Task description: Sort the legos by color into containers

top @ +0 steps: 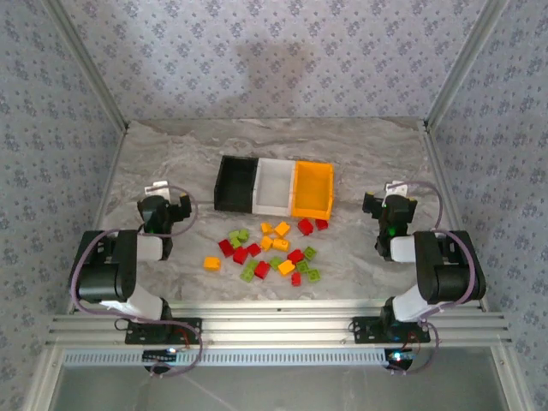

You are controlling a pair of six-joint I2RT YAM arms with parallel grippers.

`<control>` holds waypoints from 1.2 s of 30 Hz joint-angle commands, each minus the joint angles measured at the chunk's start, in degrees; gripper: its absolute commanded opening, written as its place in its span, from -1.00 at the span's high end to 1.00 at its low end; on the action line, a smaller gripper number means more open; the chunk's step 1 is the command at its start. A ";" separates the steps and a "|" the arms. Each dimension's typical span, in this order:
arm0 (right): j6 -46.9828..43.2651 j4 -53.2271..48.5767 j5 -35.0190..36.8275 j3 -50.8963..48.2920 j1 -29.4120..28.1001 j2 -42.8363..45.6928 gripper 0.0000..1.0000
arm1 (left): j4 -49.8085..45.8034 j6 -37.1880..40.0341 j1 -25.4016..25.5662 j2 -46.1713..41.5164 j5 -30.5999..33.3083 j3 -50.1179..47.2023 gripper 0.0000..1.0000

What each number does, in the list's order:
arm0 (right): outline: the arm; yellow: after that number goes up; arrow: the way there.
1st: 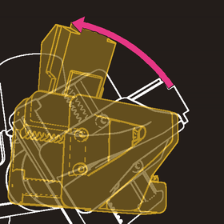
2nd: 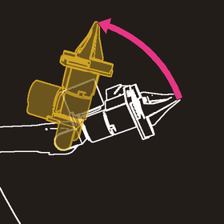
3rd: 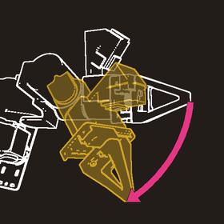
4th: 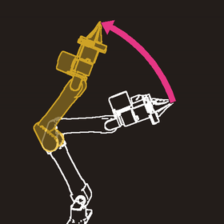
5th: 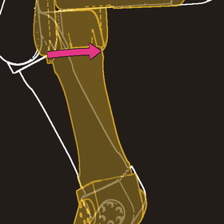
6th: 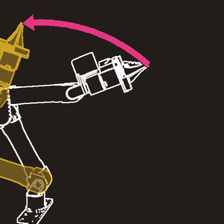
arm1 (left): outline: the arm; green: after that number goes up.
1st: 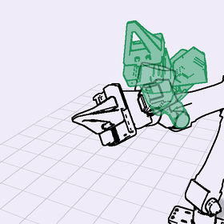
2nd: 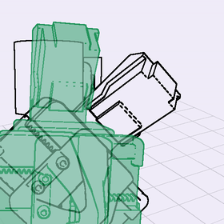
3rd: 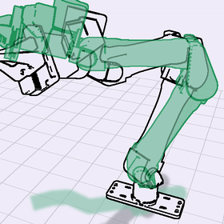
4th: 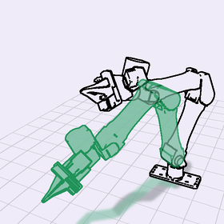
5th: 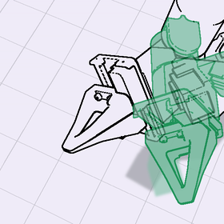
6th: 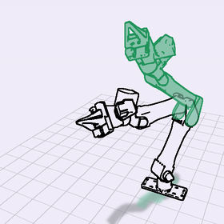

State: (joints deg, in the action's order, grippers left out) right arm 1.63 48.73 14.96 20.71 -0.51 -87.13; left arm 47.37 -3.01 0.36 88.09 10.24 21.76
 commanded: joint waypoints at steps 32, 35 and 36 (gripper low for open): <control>-0.68 -1.80 -1.13 1.13 0.38 1.69 -1.00 | 1.30 -0.02 -0.34 -0.54 -0.45 0.98 -0.99; -1.52 -11.50 1.29 4.84 -1.09 5.46 -1.00 | -8.33 -0.35 0.07 -5.73 1.45 3.56 -0.99; -1.01 -16.09 1.60 6.69 -1.15 6.41 -1.00 | -11.20 -0.73 0.06 -7.10 2.60 4.67 -0.99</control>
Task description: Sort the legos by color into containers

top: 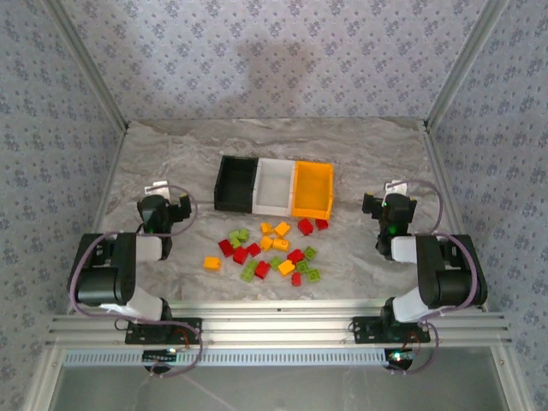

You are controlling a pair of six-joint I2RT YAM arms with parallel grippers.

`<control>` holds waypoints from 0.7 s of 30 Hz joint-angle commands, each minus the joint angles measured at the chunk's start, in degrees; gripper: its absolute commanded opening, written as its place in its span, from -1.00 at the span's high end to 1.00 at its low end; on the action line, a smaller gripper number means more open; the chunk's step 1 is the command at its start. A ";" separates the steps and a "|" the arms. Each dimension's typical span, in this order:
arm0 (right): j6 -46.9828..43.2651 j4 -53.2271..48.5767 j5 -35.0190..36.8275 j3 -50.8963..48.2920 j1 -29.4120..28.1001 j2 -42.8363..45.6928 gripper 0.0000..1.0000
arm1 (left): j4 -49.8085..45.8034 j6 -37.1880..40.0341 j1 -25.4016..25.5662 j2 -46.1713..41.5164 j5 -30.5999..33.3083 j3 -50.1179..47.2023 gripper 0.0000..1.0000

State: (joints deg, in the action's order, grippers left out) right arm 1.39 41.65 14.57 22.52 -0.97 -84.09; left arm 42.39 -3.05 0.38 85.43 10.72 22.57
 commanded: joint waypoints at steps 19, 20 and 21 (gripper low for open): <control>41.48 -42.00 -10.74 15.36 -0.49 16.12 -1.00 | -40.39 -54.61 -2.91 -21.35 -1.82 12.55 -0.99; 40.80 -45.14 -11.12 16.31 -1.35 16.39 -1.00 | -38.19 -55.15 -2.93 -22.65 -3.68 11.07 -1.00; 39.57 -48.98 -11.14 17.58 -2.56 16.58 -1.00 | -36.47 -55.11 -2.81 -23.95 -6.32 10.05 -0.99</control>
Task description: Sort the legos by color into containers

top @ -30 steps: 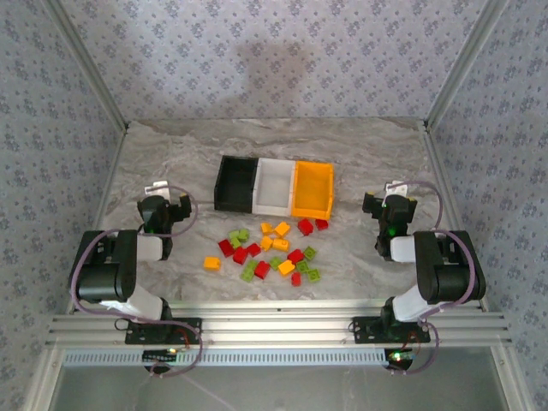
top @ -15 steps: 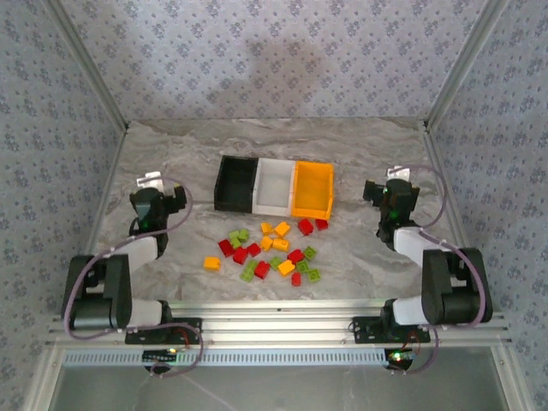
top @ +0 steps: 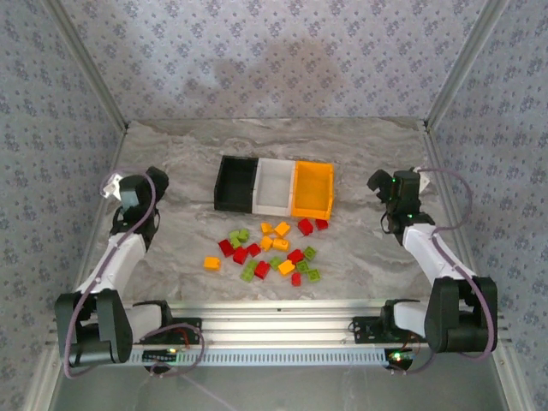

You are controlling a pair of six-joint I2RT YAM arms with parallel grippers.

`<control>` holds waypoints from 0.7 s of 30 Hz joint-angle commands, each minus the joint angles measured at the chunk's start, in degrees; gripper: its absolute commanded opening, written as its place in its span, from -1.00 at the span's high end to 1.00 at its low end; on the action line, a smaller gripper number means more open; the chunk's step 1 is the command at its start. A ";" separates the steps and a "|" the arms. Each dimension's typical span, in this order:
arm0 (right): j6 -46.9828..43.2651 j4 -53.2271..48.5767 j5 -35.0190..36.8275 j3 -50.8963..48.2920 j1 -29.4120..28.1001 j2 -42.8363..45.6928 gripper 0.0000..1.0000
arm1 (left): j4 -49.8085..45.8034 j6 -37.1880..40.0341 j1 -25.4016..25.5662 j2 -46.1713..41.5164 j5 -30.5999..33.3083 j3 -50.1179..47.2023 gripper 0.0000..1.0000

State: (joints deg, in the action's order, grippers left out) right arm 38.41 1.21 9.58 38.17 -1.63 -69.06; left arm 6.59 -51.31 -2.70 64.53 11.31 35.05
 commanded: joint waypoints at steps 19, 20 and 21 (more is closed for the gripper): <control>-1.23 -24.51 -9.48 5.33 -25.90 -4.63 -0.34 | -23.81 -0.63 22.54 -17.65 -15.18 -4.55 -0.99; -0.72 -24.04 -9.82 5.44 -26.56 -5.34 -0.31 | -24.13 -0.84 23.09 -18.27 -15.26 -5.14 -0.99; -0.32 -23.26 -10.45 5.51 -27.55 -6.21 -0.30 | -24.25 -1.13 23.66 -18.85 -15.58 -5.99 -0.99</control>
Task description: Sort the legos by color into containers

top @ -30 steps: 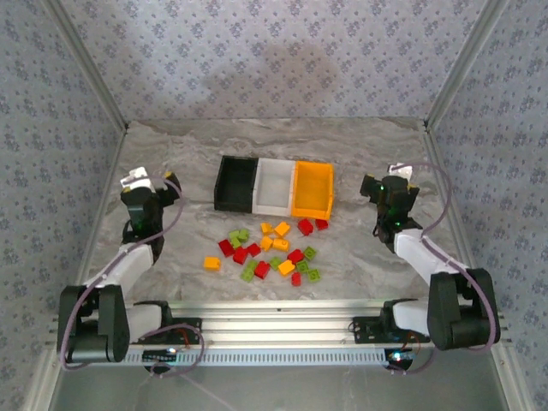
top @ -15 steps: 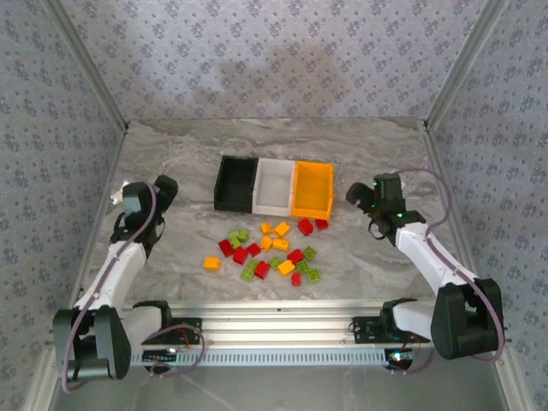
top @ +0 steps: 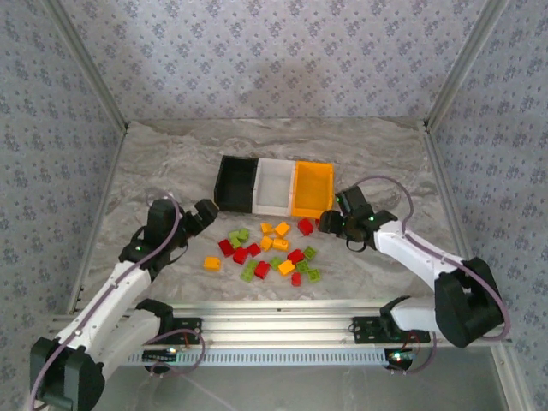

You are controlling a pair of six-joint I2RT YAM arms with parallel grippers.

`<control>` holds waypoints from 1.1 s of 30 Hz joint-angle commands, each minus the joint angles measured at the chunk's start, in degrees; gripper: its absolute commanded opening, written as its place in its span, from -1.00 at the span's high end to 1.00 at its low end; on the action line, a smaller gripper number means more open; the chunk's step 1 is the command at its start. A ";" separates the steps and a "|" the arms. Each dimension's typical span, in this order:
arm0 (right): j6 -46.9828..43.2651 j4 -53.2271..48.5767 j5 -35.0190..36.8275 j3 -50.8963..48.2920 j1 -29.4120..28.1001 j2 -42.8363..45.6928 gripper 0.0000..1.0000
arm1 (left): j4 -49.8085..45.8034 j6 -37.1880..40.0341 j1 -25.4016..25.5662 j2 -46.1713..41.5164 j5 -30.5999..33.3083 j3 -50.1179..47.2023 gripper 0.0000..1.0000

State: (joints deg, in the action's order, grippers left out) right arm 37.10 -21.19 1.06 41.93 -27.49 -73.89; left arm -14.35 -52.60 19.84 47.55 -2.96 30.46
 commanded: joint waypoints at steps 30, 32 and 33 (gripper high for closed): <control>3.38 -1.77 6.90 15.66 -10.26 -22.95 -0.29 | -7.62 0.16 2.76 -6.90 -0.48 -4.95 -0.99; 2.83 -2.18 7.04 16.35 -10.22 -23.82 -0.28 | -7.53 0.22 2.79 -6.72 -0.47 -4.97 -0.99; 2.43 -2.05 7.11 16.64 -10.34 -24.25 -0.29 | -7.53 0.28 2.81 -6.61 -0.47 -4.97 -0.99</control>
State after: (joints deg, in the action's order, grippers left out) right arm 39.86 -20.18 6.13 56.84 -37.30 -96.42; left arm -21.30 -53.04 22.31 40.95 -3.79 25.32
